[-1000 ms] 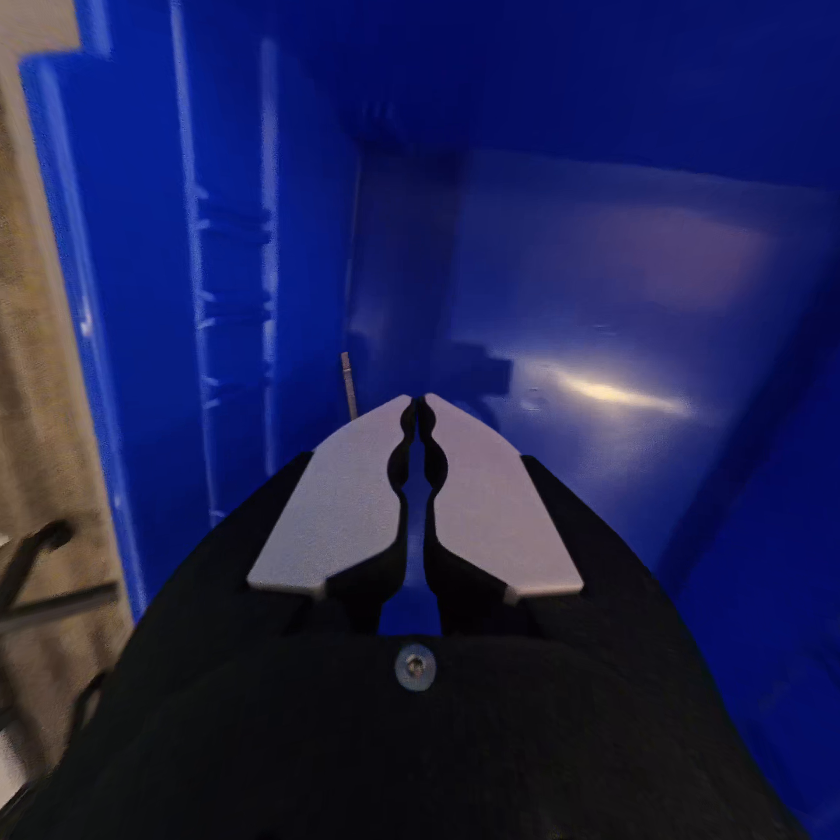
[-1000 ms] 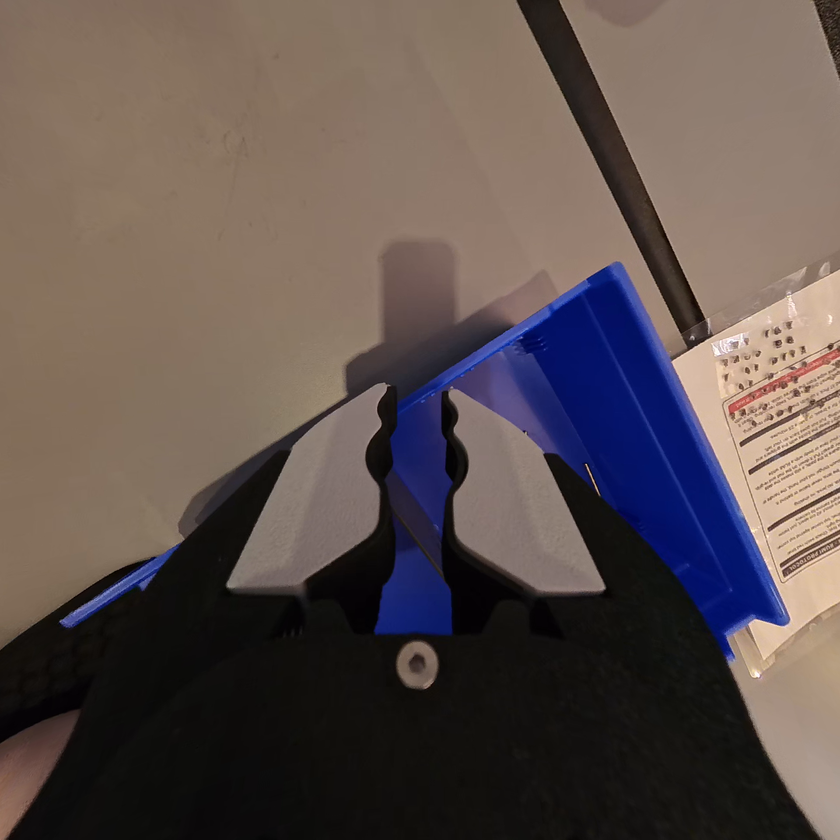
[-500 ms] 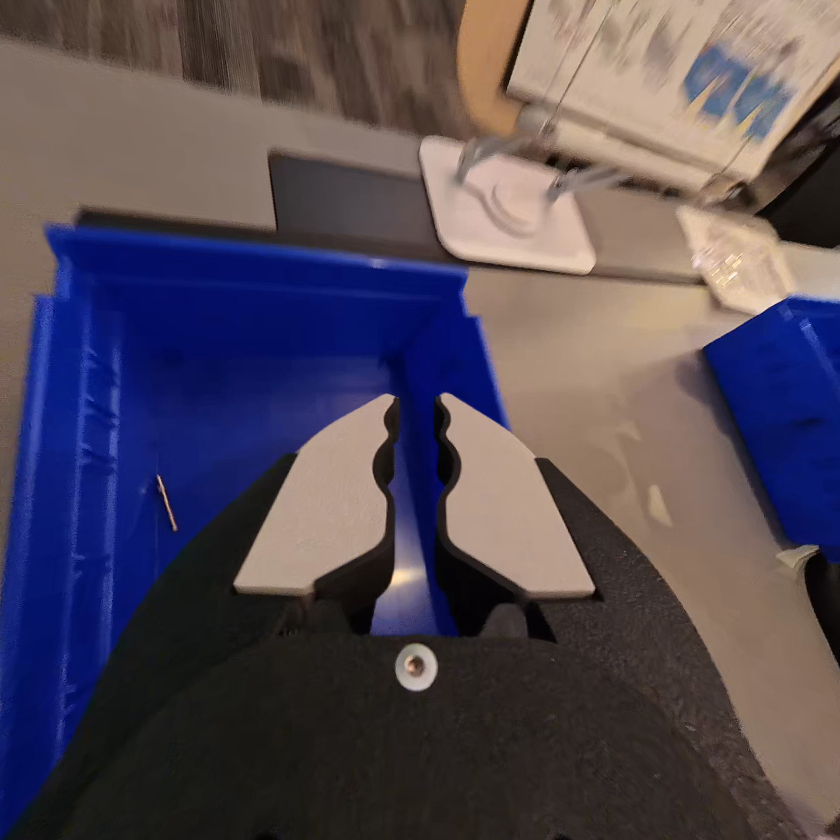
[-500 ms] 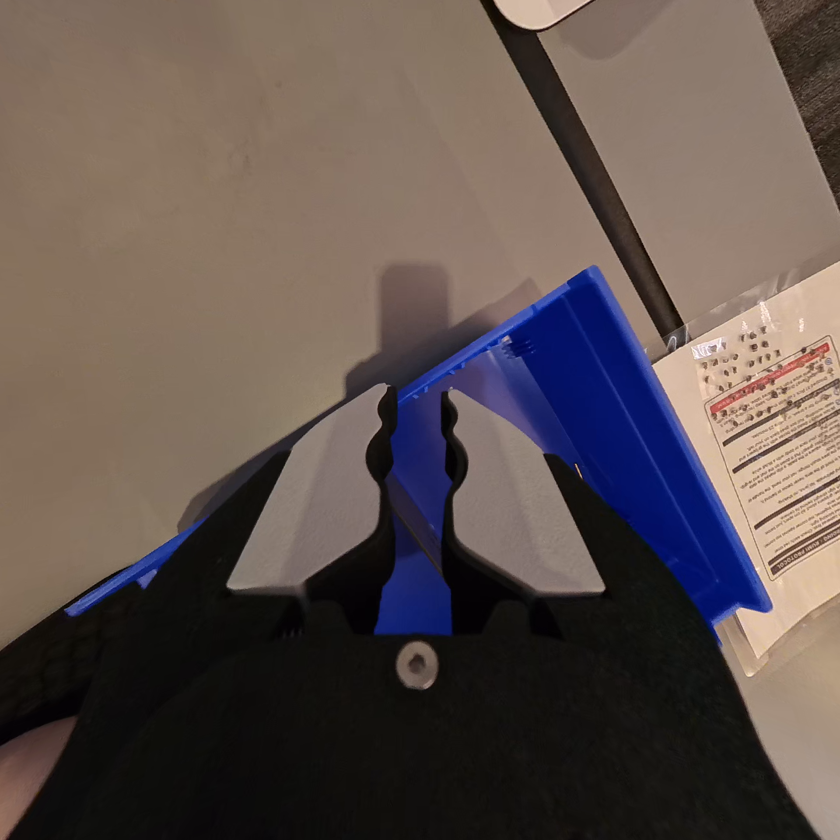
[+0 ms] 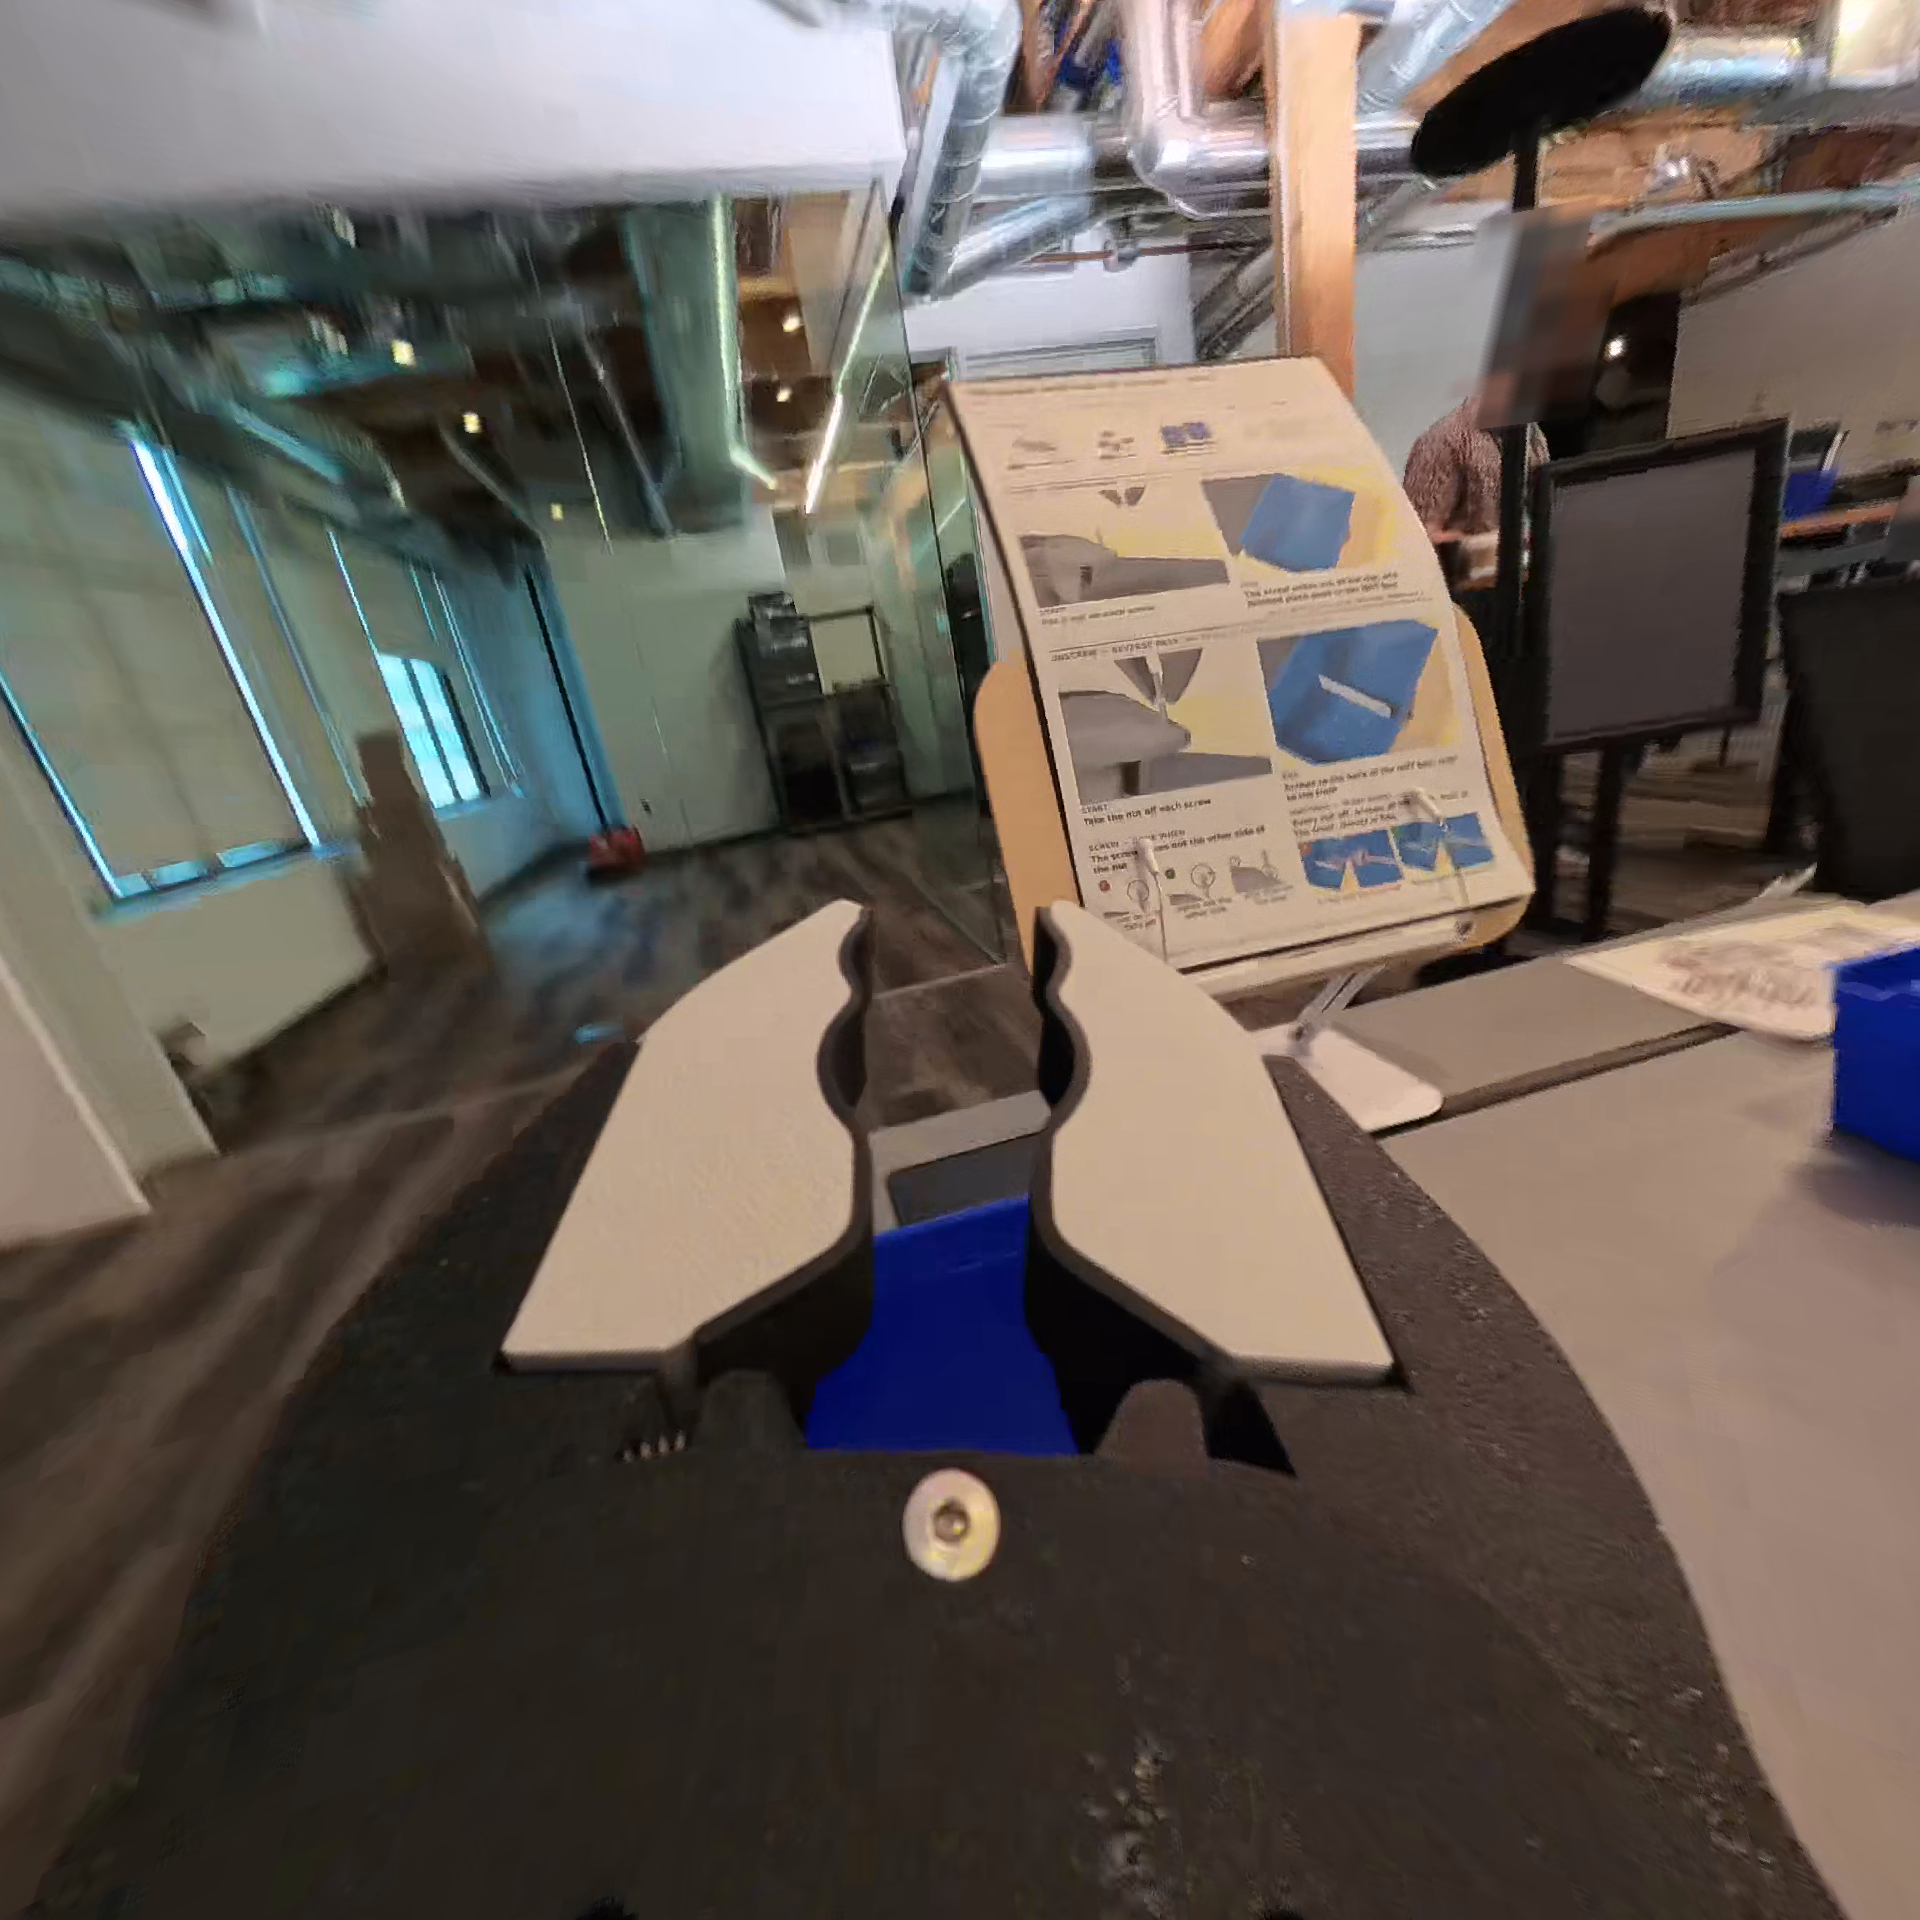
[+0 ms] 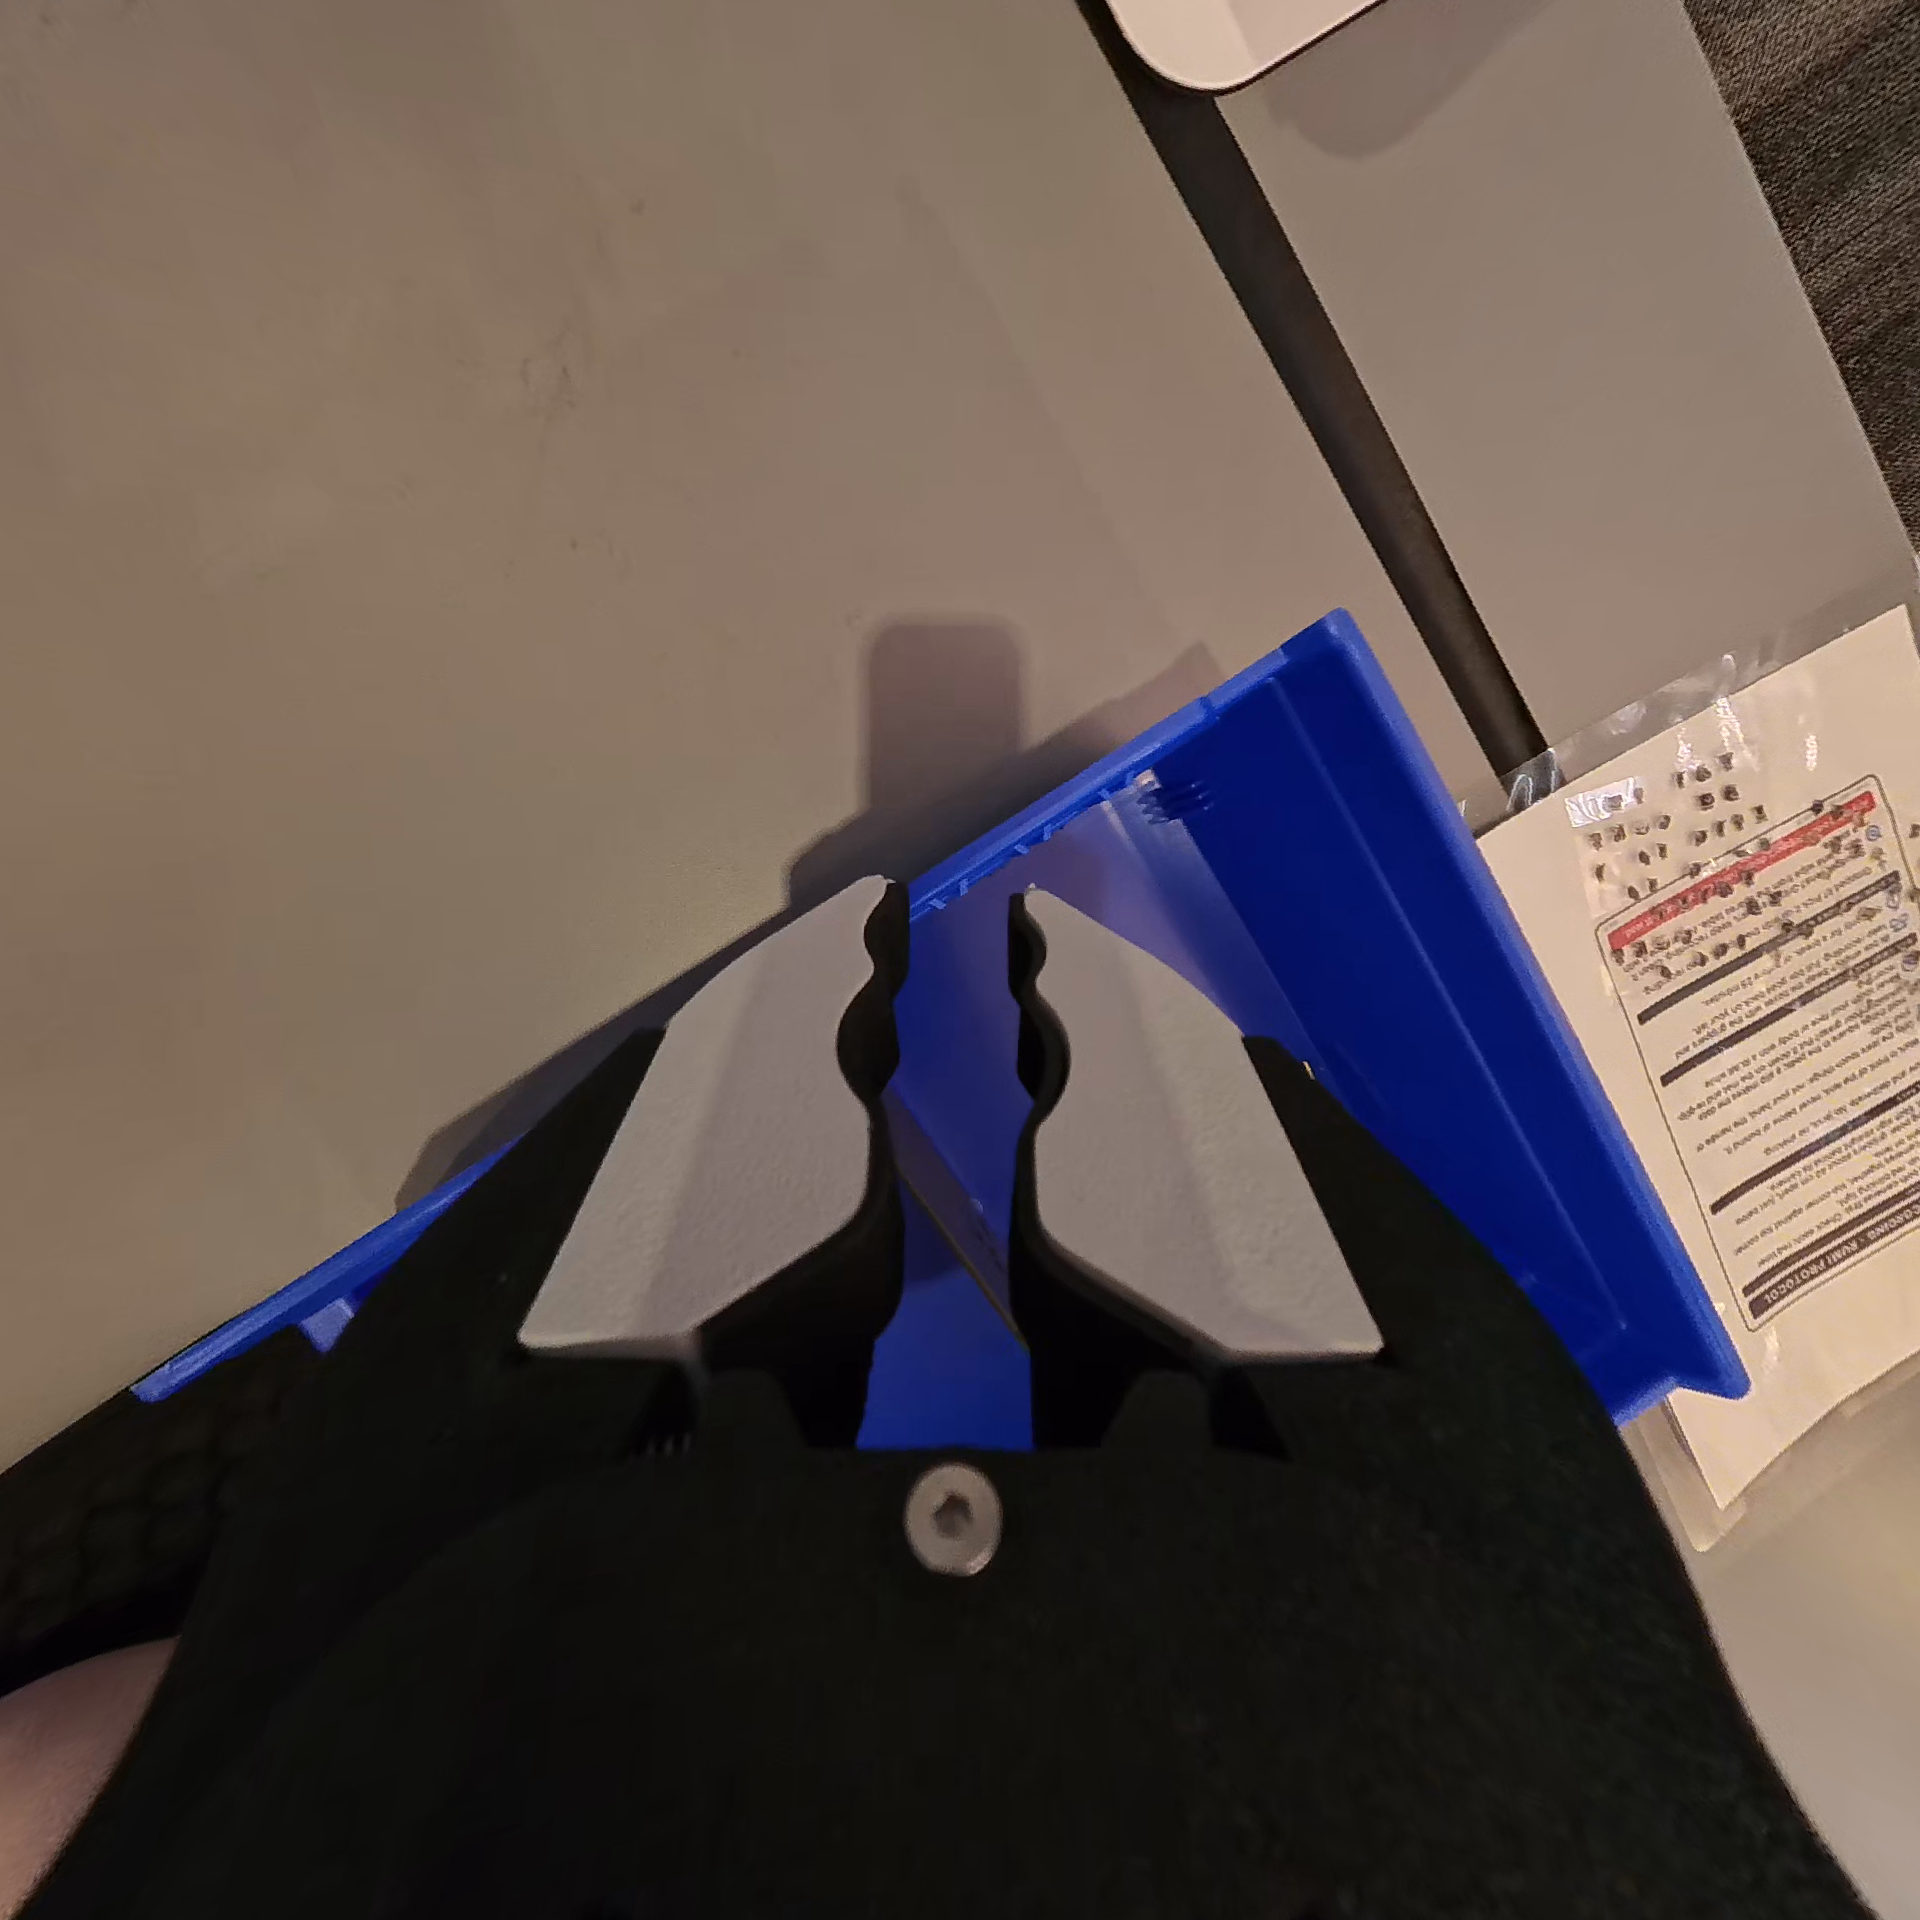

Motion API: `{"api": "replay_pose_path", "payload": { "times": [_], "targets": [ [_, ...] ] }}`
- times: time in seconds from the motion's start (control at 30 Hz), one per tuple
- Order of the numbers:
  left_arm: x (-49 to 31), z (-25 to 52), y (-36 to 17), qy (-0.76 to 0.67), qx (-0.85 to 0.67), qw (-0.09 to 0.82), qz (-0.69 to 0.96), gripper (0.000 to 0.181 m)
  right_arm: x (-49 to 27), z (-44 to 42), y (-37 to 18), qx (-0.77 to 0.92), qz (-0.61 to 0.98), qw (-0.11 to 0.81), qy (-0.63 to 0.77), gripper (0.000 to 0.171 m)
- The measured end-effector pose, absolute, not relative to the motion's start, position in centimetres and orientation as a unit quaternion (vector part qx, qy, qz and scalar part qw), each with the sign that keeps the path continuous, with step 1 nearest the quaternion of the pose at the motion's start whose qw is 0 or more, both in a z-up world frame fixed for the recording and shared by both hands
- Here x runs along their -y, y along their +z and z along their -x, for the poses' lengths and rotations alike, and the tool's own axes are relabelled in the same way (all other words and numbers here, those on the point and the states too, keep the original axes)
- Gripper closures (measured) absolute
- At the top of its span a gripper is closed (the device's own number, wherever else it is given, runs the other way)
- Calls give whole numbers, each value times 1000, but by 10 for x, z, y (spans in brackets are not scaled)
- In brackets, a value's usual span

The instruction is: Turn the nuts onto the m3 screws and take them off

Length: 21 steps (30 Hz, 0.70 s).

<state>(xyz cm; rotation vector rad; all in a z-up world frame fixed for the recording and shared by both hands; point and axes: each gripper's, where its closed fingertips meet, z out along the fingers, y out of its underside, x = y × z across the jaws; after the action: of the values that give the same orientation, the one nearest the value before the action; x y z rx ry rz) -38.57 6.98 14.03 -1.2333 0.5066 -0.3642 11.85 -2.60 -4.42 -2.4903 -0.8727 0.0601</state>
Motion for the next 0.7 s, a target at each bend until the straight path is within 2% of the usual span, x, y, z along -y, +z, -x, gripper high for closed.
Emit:
{"api": "replay_pose_path", "payload": {
  "times": [0.1, 0.17, 0.2, 0.23, 0.27, 0.4, 0.53, 0.7],
  "targets": [
    [-68, 372, 120, -151, -276, 735, 601, 138, 26, -118, -46, 322, 914, 244, 22, 153],
    [-60, 358, 115, -220, -285, 709, 606, 138, 27, -117, -48, 324, 915, 240, 20, 153],
    [-56, 350, 112, -262, -294, 683, 615, 146, 26, -117, -48, 324, 915, 238, 20, 153],
    [-47, 341, 109, -303, -322, 656, 612, 175, 27, -116, -49, 326, 915, 236, 20, 153],
    [-42, 336, 108, -327, -335, 641, 608, 181, 27, -116, -50, 327, 915, 235, 20, 153],
    [-53, 342, 92, -298, -325, 623, 646, 181, 27, -116, -52, 328, 916, 230, 19, 153],
    [-77, 355, 62, -277, -308, 565, 714, 181, 28, -118, -53, 326, 917, 228, 22, 153],
    [-109, 382, -2, -200, -260, 420, 846, 174, 28, -119, -54, 327, 918, 225, 24, 153]
  ]
}}
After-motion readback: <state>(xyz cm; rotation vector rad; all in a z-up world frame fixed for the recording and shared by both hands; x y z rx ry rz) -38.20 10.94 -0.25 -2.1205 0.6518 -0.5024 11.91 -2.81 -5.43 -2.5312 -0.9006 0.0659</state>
